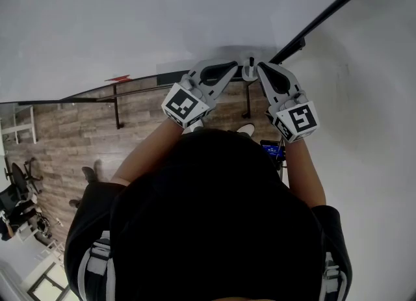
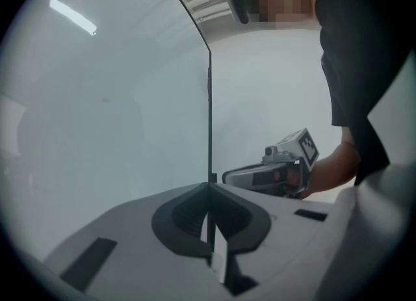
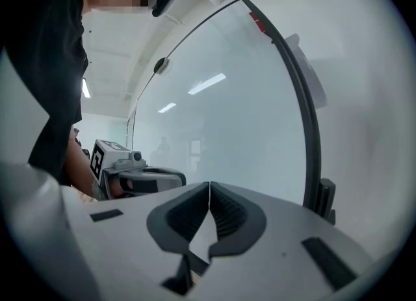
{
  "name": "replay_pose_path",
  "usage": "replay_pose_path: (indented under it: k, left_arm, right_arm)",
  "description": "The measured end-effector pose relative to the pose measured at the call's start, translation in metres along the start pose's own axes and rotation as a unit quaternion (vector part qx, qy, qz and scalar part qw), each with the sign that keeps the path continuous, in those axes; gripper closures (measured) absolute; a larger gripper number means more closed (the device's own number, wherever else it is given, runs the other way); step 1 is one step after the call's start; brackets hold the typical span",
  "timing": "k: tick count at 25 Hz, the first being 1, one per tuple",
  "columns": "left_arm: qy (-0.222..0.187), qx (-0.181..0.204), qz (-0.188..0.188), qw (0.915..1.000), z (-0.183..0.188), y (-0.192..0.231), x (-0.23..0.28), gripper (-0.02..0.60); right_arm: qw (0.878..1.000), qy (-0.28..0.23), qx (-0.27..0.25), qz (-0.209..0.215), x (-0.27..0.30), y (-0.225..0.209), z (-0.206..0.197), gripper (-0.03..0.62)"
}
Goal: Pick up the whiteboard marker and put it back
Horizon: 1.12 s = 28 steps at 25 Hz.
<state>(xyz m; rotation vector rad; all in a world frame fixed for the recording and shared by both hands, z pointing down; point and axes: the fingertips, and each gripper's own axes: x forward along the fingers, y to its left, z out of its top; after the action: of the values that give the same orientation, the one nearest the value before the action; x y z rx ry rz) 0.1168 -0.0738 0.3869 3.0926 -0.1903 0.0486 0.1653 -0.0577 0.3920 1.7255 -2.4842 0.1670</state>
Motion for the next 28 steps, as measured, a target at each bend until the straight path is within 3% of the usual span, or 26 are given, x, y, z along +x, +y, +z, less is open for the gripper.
replay_pose_path:
  k: [12,16,28]
  left_arm:
    - [-0.007,-0.022,-0.016,0.9996,0.01,-0.007,0.002,0.578]
    - [0.003,0.003,-0.019,0.9998,0.009,-0.011,0.006,0.578]
    - [0.01,-0.006,-0.022,0.9997,0.005,-0.015,0.009,0.578]
  right_arm:
    - [1.0,-0.012,0.011,0.013,-0.009,0.009,0.02,0.594]
    - [1.0,-0.007,0.022,0.022,-0.012,0.014,0.018,0.594]
    - [0.999,0.008,0.028,0.017,-0.015,0.015,0.004,0.592]
